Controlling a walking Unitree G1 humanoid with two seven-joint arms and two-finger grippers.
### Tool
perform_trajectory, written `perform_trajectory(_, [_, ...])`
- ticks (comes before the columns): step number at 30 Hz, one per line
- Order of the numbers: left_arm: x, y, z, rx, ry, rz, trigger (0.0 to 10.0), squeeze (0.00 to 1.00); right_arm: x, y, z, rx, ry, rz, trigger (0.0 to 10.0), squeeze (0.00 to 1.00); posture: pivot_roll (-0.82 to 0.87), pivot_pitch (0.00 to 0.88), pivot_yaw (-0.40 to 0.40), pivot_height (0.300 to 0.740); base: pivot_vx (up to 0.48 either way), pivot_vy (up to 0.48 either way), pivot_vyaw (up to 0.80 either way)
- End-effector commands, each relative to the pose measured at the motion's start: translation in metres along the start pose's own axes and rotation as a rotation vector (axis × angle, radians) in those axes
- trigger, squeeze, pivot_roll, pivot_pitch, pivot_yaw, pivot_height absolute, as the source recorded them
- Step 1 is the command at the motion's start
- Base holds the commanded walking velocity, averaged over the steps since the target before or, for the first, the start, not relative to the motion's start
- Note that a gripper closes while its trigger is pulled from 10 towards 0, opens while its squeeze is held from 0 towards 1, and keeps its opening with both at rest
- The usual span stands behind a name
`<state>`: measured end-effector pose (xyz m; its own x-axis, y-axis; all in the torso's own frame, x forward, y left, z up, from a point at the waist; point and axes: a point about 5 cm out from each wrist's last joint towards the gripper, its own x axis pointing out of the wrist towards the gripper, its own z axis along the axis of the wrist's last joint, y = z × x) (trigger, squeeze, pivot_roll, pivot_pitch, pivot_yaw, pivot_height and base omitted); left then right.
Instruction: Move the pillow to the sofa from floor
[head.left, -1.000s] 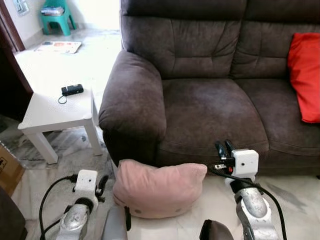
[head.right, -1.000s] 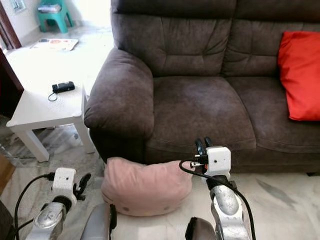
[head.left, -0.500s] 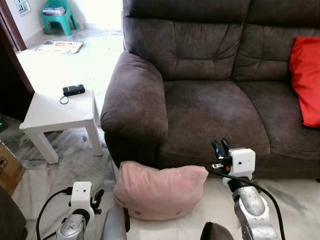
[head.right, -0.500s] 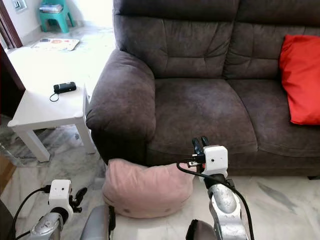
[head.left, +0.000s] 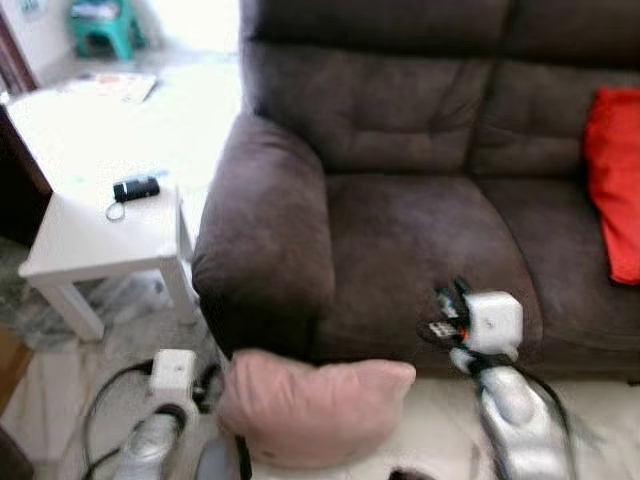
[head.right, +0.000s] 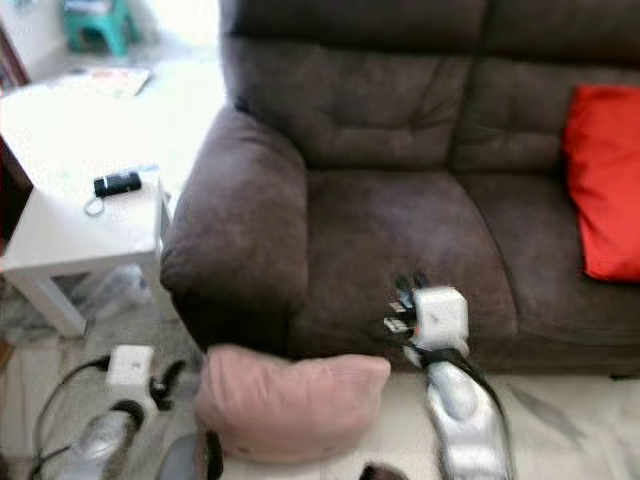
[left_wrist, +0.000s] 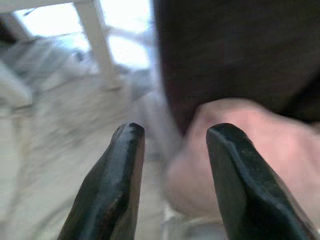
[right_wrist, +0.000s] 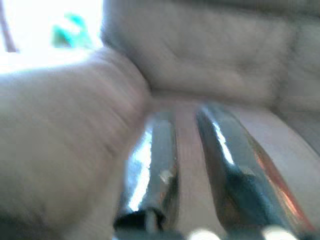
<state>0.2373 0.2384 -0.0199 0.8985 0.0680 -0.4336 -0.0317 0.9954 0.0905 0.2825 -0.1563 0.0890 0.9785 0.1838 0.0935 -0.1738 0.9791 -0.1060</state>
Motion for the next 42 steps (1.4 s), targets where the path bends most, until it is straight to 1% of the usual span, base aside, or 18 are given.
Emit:
perform_trajectory(1, [0.006,-0.019,0.005,-0.015,-0.012,-0.054,10.0,0.0,-0.011,-0.019,-0.01,-0.016,0.052,-0.054,10.0,0.0,0.02,0.0,-0.062,0.568,0.0,0.0,0.0])
perform_trajectory(3, [0.006,-0.022,0.001,-0.057,0.019,-0.083,10.0,0.0,-0.011,-0.019,-0.01,-0.019,0.055,-0.051,10.0,0.0,0.02,0.0,-0.063,0.568,0.0,0.0,0.0])
perform_trajectory(5, [0.005,-0.024,-0.002,-0.073,0.043,-0.097,10.0,0.0,-0.011,-0.019,-0.01,-0.02,0.056,-0.05,10.0,0.0,0.02,0.0,-0.063,0.568,0.0,0.0,0.0])
perform_trajectory(6, [0.005,-0.025,-0.007,-0.064,0.079,-0.118,10.0,0.0,-0.011,-0.019,-0.01,-0.02,0.058,-0.049,10.0,0.0,0.02,0.0,-0.064,0.568,0.0,0.0,0.0])
perform_trajectory(7, [0.005,-0.025,-0.007,-0.064,0.079,-0.118,10.0,0.0,-0.011,-0.019,-0.01,-0.02,0.058,-0.049,10.0,0.0,0.02,0.0,-0.064,0.568,0.0,0.0,0.0])
perform_trajectory(8, [0.003,-0.024,-0.012,-0.012,0.116,-0.134,10.0,0.0,-0.012,-0.019,-0.011,-0.019,0.058,-0.048,10.0,0.0,0.02,0.0,-0.065,0.568,0.0,0.0,0.0])
perform_trajectory(10, [0.003,-0.022,-0.015,0.001,0.138,-0.131,10.0,0.0,-0.012,-0.019,-0.011,-0.02,0.059,-0.047,10.0,0.0,0.02,0.0,-0.065,0.568,0.0,0.0,0.0])
perform_trajectory(12, [0.003,-0.018,-0.018,-0.01,0.166,-0.107,10.0,0.0,-0.012,-0.019,-0.01,-0.021,0.059,-0.045,10.0,0.0,0.02,0.0,-0.068,0.568,0.0,0.0,0.0])
perform_trajectory(15, [0.005,-0.016,-0.017,-0.075,0.178,-0.08,10.0,0.0,-0.013,-0.02,-0.008,-0.024,0.058,-0.04,10.0,0.0,0.01,0.0,-0.074,0.568,0.0,0.0,0.0])
perform_trajectory(16, [0.006,-0.016,-0.015,-0.088,0.177,-0.078,10.0,0.29,-0.013,-0.02,-0.008,-0.026,0.057,-0.037,10.0,0.0,0.01,0.0,-0.076,0.568,0.0,0.0,0.0])
perform_trajectory(17, [0.007,-0.016,-0.015,-0.096,0.176,-0.076,10.0,0.29,-0.013,-0.02,-0.007,-0.028,0.057,-0.034,10.0,0.0,0.0,0.001,-0.077,0.568,0.0,0.0,0.0])
perform_trajectory(18, [0.008,-0.017,-0.012,-0.124,0.176,-0.073,10.0,1.0,-0.014,-0.02,-0.005,-0.031,0.053,-0.027,10.0,0.0,-0.01,0.017,-0.08,0.568,0.0,0.0,0.0])
perform_trajectory(19, [0.01,-0.019,-0.01,-0.142,0.173,-0.074,10.0,1.0,-0.016,-0.021,-0.003,-0.033,0.047,-0.021,10.0,0.0,-0.02,0.033,-0.085,0.568,0.0,0.0,0.0])
perform_trajectory(23, [0.015,-0.024,-0.003,-0.147,0.163,-0.105,10.0,1.0,-0.016,-0.021,0.005,-0.042,0.03,-0.008,10.0,0.0,-0.03,0.057,-0.095,0.568,0.0,0.0,0.0])
perform_trajectory(25, [0.019,-0.027,0.003,-0.164,0.147,-0.11,10.0,1.0,-0.016,-0.022,0.014,-0.047,0.01,0.004,10.0,0.0,-0.06,0.101,-0.113,0.568,0.0,0.0,0.0])
perform_trajectory(31, [0.021,-0.031,0.007,-0.16,0.146,-0.124,10.0,1.0,-0.015,-0.023,0.031,-0.045,-0.022,0.025,10.0,0.0,-0.08,0.152,-0.132,0.568,0.0,0.0,0.0])
perform_trajectory(36, [0.021,-0.031,0.007,-0.153,0.141,-0.109,10.0,1.0,-0.013,-0.02,0.037,-0.033,-0.028,0.04,10.0,0.0,-0.08,0.171,-0.147,0.568,0.0,0.0,0.0])
perform_trajectory(42, [0.021,-0.024,0.009,-0.172,0.111,-0.053,10.0,1.0,-0.013,-0.016,0.041,-0.021,-0.013,0.07,10.0,0.0,-0.07,0.197,-0.163,0.568,0.0,0.0,0.0])
